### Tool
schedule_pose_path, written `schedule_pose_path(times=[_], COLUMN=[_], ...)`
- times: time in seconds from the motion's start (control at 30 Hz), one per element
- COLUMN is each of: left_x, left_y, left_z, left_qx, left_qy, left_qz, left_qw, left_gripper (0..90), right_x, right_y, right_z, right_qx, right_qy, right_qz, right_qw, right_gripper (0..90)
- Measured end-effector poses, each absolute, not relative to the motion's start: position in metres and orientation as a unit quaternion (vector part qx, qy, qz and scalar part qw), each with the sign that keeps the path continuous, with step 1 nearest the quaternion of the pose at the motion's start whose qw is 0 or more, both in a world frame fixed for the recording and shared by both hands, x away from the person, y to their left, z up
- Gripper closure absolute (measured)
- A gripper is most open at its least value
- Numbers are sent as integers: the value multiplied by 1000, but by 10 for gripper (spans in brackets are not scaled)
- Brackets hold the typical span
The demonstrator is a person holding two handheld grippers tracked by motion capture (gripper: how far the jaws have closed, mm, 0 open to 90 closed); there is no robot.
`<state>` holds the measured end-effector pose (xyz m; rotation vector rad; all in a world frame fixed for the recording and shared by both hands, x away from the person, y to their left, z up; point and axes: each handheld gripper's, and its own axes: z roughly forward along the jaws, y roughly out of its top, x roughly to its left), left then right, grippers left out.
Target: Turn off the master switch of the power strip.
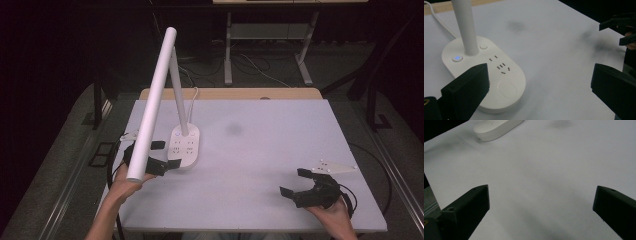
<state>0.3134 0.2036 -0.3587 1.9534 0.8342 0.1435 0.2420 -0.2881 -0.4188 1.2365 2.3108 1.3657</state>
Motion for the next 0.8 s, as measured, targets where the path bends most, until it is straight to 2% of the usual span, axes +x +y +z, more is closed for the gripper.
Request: schedule_pose_path(times=[0.8], left_x=[352], left_y=[213], left_z=[-351], left_qx=[790], left_qy=[376], left_qz=[66], left_qw=[480], left_gripper=[17], right_x=[242], right_y=[-289], right_z=[-419], right_qx=[415], right_qy=[780], right_qz=[459], right_qw=[93], right_gripper=[2])
